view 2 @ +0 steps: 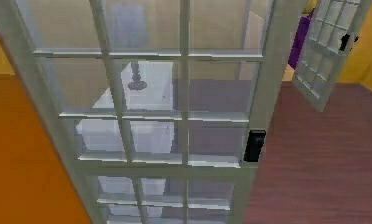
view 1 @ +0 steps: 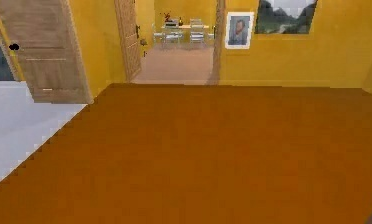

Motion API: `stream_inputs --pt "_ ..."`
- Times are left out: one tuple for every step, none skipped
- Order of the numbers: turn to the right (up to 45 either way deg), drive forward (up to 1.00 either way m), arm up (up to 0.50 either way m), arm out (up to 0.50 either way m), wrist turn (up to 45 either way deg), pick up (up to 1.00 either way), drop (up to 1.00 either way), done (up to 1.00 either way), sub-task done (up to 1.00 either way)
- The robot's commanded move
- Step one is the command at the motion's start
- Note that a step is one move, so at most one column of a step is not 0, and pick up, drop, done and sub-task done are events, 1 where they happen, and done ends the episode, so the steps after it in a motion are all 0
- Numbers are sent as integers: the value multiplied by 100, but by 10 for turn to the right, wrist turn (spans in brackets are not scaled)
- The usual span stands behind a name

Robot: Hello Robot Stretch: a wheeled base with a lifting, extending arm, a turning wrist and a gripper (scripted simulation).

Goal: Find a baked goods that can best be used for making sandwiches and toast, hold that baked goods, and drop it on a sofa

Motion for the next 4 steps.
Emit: stream_inputs --pt "240 0 0 0 0 0 0 0 0" --pt "0 100 0 0 0 0 0 0 0" --pt "90 0 0 0 0 0 0 0 0" --pt "30 0 0 0 0 0 0 0 0"
